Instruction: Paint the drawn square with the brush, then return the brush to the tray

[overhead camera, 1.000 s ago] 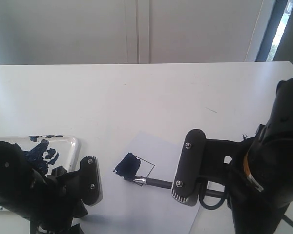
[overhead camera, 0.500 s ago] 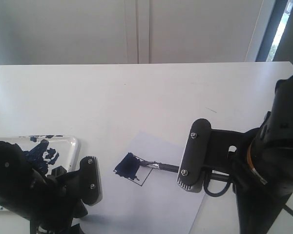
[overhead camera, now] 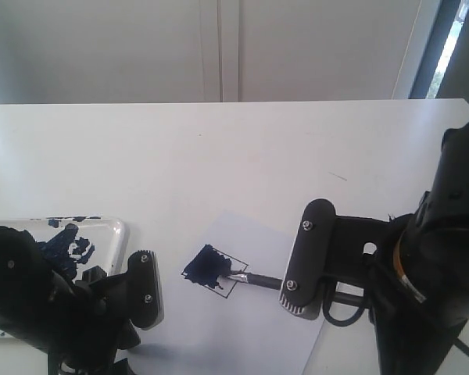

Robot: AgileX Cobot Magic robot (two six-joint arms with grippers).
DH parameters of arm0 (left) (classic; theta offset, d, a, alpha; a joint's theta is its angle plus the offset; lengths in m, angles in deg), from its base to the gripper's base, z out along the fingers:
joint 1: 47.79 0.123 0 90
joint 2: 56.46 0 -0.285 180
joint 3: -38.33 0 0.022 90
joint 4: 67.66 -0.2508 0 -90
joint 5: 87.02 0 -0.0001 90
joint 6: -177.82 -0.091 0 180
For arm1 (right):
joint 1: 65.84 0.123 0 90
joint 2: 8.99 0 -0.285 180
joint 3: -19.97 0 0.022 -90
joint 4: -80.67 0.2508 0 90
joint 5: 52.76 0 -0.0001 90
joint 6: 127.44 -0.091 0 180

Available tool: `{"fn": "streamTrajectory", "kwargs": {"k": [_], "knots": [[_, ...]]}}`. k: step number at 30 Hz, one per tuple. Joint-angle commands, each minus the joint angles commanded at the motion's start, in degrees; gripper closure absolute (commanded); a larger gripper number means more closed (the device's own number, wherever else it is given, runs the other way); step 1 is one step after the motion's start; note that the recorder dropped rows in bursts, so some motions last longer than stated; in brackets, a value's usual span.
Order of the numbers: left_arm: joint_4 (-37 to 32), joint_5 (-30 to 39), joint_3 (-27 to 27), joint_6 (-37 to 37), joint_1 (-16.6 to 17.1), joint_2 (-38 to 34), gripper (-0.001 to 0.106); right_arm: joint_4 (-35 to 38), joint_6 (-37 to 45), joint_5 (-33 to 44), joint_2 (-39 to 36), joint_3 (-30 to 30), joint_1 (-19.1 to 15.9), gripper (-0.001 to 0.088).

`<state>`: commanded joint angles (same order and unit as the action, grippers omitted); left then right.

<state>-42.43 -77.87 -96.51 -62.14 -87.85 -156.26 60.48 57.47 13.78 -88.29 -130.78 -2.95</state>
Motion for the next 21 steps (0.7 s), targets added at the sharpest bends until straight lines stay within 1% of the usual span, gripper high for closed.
{"fn": "streamTrajectory", "kwargs": {"k": [11,19,21], "knots": [[0.0,-0.1,0.0,0.0,0.0,0.0,0.049,2.17,1.39,1.2,0.0,0.0,0.0,0.0868],[0.0,-0.1,0.0,0.0,0.0,0.0,0.049,2.11,2.21,2.88,0.1,0.0,0.0,0.0868],[0.0,-0.1,0.0,0.0,0.0,0.0,0.049,0.91,1.91,2.88,0.1,0.0,0.0,0.0868]]}}
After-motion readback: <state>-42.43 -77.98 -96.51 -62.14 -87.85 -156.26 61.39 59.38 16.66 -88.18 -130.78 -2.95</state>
